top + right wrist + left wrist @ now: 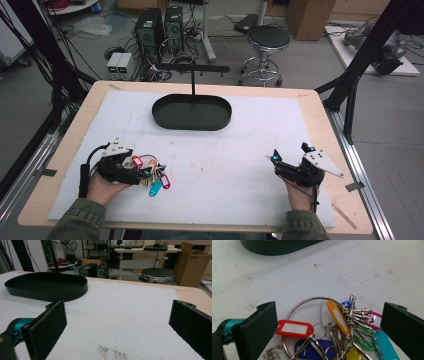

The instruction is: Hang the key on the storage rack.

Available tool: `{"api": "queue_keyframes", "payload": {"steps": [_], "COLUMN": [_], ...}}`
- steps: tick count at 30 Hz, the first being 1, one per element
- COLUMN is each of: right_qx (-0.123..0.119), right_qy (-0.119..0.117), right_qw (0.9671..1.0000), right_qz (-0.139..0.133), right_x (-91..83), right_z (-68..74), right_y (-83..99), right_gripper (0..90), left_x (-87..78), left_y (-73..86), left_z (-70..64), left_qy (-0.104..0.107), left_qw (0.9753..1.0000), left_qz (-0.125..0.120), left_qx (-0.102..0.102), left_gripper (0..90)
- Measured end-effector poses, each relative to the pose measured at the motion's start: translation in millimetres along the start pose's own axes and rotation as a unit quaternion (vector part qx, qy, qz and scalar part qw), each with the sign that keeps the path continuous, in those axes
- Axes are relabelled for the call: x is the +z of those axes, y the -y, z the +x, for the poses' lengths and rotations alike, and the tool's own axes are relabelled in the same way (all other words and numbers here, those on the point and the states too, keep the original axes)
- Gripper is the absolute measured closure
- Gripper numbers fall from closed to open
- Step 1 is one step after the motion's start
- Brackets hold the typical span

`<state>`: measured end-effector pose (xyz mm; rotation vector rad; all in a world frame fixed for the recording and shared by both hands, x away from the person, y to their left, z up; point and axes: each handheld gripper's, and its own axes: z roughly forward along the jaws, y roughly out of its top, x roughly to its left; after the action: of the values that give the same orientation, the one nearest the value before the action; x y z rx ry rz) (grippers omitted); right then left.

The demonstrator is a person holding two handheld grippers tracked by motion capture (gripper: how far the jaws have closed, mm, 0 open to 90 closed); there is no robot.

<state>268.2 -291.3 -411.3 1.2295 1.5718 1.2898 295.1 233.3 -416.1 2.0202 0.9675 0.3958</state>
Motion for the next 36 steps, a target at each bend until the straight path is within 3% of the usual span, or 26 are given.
{"api": "queue_keyframes", "payload": {"steps": [13, 28, 36], "right_qx": [0.001, -0.001, 0.004], "right_qy": [0.002, 0.003, 0.003], "right_qw": [1.0, 0.9999, 0.9999], "right_qz": [0.008, 0.013, 0.013], "right_x": [-1.1, -1.3, -2.0], "right_z": [-0.8, -1.9, -2.1], "right_y": [0.4, 0.5, 0.5], "right_gripper": [0.4, 0.4, 0.4], "left_x": [13.9, 20.7, 24.0], "left_y": [-3.5, -3.1, -2.0], "left_z": [-1.4, 0.2, 1.7], "left_qy": [0.019, 0.049, 0.051], "left_qw": [0.9996, 0.9982, 0.9979], "left_qz": [0.02, 0.034, 0.04], "left_qx": [-0.01, -0.006, -0.01], "left_gripper": [2.6, 23.0, 36.8]}}
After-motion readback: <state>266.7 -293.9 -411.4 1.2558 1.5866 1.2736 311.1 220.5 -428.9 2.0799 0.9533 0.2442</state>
